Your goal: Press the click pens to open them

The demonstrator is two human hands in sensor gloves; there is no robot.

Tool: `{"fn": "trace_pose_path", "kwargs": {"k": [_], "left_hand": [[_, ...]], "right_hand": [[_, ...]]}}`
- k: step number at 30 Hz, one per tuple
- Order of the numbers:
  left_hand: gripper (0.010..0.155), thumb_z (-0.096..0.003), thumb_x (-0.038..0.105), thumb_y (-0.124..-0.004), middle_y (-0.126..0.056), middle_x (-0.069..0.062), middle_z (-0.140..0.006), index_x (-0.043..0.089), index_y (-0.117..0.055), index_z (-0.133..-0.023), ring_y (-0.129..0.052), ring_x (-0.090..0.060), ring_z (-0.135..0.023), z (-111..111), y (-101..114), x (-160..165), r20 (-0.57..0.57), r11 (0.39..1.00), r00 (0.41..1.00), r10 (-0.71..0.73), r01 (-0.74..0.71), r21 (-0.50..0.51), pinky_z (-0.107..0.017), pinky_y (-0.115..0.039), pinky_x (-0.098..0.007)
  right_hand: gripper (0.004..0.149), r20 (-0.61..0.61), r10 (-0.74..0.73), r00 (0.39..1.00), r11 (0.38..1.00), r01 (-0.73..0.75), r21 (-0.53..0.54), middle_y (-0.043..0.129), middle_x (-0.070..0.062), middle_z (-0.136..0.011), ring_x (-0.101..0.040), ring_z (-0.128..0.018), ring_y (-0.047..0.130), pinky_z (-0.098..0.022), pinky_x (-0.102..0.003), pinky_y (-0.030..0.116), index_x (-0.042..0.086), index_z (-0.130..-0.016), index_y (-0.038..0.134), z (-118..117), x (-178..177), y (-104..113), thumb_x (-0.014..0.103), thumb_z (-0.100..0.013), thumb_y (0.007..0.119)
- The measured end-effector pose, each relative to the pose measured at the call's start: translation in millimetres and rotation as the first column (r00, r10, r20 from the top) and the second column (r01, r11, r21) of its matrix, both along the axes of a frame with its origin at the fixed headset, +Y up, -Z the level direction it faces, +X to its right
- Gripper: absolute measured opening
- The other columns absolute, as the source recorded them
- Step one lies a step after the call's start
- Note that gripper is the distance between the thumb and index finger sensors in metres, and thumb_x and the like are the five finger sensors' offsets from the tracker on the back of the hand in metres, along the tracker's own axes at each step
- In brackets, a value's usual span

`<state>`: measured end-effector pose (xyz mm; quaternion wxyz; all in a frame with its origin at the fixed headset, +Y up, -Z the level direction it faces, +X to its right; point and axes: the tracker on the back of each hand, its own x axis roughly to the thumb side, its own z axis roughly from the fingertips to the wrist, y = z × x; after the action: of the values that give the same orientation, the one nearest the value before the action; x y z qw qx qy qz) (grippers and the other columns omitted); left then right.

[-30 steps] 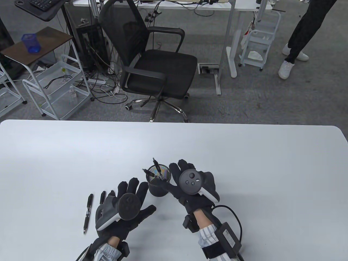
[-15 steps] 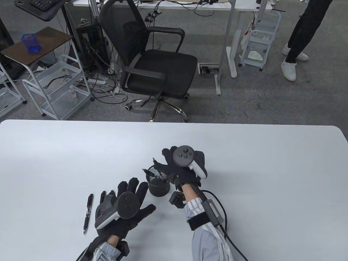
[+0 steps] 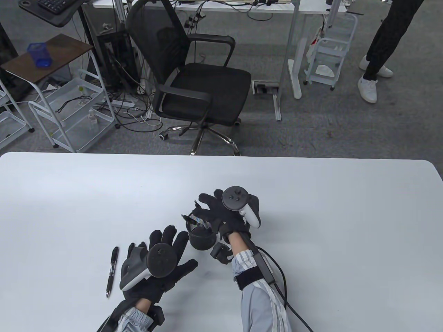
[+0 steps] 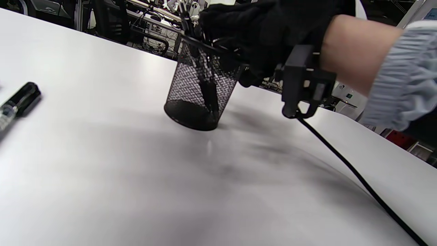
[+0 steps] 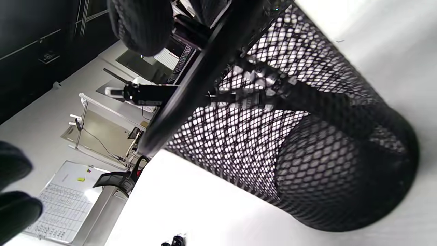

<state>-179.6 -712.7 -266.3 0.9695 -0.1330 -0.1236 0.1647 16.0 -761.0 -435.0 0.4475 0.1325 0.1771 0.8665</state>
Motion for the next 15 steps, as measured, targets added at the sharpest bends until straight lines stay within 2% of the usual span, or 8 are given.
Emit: {"fn": "trace_pose_path", "kwargs": {"k": [5,10,15], "left_hand": [[0.078,-0.0692,0.062,-0.061,-0.009,-0.02,-0.131,0.023,-0.027,-0.127,-0.011,-0.06,-0.114,-0.8,0.0,-1.2,-0.001,1.0,1.0,0.008,-0.008,-0.005,-0.071,-0.023,-0.085],[0.078,-0.0692,0.062,-0.061,-0.01,-0.021,-0.131,0.023,-0.027,-0.127,-0.012,-0.06,-0.114,-0.9,0.0,-1.4,0.0,1.0,1.0,0.008,-0.008,-0.01,-0.071,-0.022,-0.085],[0.078,-0.0691,0.062,-0.061,-0.01,-0.021,-0.131,0.022,-0.027,-0.127,-0.012,-0.06,-0.114,-1.2,-0.2,-1.6,-0.001,1.0,1.0,0.006,-0.006,-0.012,-0.071,-0.023,-0.085]], "right_hand": [[0.064,0.02,-0.061,0.998,0.998,0.062,-0.02,0.011,-0.042,-0.12,-0.067,-0.103,0.011,-0.059,-0.087,0.013,0.007,-0.115,0.06,-4.3,3.7,-0.5,0.036,-0.062,0.079],[0.064,-0.004,-0.056,0.998,0.998,0.056,-0.029,0.011,-0.042,-0.12,-0.067,-0.102,0.009,-0.058,-0.087,0.013,0.006,-0.115,0.061,-5.7,1.2,-4.3,0.035,-0.061,0.081],[0.054,-0.004,-0.077,0.997,0.997,0.077,-0.025,0.013,-0.041,-0.121,-0.067,-0.102,0.009,-0.057,-0.087,0.012,0.011,-0.108,0.071,-6.2,-0.9,-7.7,0.032,-0.06,0.083]]}}
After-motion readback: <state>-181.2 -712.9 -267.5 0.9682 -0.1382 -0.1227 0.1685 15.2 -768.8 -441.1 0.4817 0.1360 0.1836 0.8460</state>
